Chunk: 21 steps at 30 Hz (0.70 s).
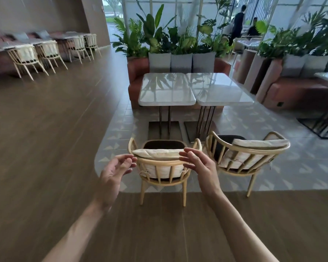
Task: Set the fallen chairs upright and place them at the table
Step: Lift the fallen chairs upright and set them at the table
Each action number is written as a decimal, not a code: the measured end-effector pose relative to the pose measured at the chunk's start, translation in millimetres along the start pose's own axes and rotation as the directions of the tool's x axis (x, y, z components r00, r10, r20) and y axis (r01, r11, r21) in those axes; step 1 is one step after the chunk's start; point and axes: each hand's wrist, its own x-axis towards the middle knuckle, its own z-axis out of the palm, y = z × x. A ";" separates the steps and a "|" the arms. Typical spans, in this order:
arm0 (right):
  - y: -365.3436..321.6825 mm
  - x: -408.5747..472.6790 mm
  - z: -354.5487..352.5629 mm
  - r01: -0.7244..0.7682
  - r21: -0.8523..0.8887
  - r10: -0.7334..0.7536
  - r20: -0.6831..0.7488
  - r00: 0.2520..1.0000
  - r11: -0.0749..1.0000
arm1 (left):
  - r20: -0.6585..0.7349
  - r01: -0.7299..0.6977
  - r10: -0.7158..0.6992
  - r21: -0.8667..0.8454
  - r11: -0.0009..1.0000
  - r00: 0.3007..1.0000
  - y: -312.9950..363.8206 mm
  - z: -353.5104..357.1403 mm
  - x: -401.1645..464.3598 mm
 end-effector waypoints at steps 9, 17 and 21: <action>82.3 139.4 -19.9 -0.190 -0.339 0.222 0.059 0.973 0.921 | 0.026 0.208 -0.224 0.282 0.937 0.974 -67.8 22.2 128.1; 198.5 265.3 14.5 -0.836 0.245 0.871 -0.163 0.464 0.491 | -0.138 0.765 -0.776 -0.134 0.630 0.615 -192.6 67.1 253.2; 261.1 288.3 47.2 -0.808 0.550 0.977 -0.116 0.177 0.211 | -0.060 0.847 -0.959 -0.457 0.272 0.276 -260.7 103.5 283.0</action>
